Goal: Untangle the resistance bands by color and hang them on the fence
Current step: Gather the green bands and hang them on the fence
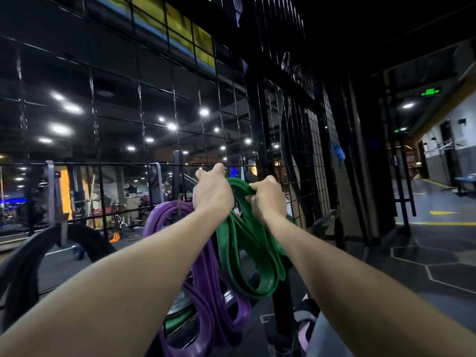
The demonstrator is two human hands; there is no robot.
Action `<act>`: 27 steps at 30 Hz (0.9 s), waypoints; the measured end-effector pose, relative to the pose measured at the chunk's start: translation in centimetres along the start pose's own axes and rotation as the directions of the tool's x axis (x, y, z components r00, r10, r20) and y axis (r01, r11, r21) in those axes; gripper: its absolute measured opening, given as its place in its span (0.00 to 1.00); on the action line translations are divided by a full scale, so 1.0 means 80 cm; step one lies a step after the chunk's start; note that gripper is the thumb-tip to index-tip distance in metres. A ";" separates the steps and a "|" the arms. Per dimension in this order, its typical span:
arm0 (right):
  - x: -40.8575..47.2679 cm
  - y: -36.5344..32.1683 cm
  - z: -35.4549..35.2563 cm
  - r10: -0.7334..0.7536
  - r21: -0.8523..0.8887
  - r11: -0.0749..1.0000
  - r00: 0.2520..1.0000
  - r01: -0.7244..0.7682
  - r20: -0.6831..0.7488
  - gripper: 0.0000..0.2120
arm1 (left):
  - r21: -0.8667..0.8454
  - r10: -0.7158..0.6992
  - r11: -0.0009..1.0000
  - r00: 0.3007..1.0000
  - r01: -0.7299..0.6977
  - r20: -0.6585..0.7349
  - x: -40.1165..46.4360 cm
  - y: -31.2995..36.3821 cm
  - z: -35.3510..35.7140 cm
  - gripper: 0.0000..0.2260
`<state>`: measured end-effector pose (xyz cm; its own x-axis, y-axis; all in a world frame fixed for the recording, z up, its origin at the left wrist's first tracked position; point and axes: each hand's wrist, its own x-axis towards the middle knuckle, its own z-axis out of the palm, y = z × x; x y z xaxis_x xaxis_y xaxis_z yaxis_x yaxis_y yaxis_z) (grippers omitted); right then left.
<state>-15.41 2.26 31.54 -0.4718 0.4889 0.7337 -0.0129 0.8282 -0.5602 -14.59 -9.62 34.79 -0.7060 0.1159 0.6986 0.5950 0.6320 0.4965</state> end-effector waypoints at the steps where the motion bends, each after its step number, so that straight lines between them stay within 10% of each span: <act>1: -0.002 0.002 0.000 0.002 0.039 0.999 1.000 -0.002 0.003 0.10 | -0.008 -0.003 1.000 1.000 0.002 -0.004 0.001 -0.002 0.002 0.14; 13: -0.036 -0.024 -0.016 -0.328 -0.026 0.945 0.943 0.327 -0.055 0.07 | -0.065 -0.031 0.997 0.998 0.028 -0.051 0.004 -0.012 0.009 0.09; 27: -0.024 -0.034 0.011 -0.181 0.040 0.982 0.982 0.183 -0.058 0.10 | -0.161 -0.019 0.987 1.000 0.016 -0.019 0.003 -0.018 0.010 0.06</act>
<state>-15.27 -1.17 31.30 -0.4097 0.3463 0.8439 -0.1346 0.8921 -0.4314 -15.92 -9.92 33.81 -0.7101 0.0894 0.6984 0.6377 0.5023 0.5840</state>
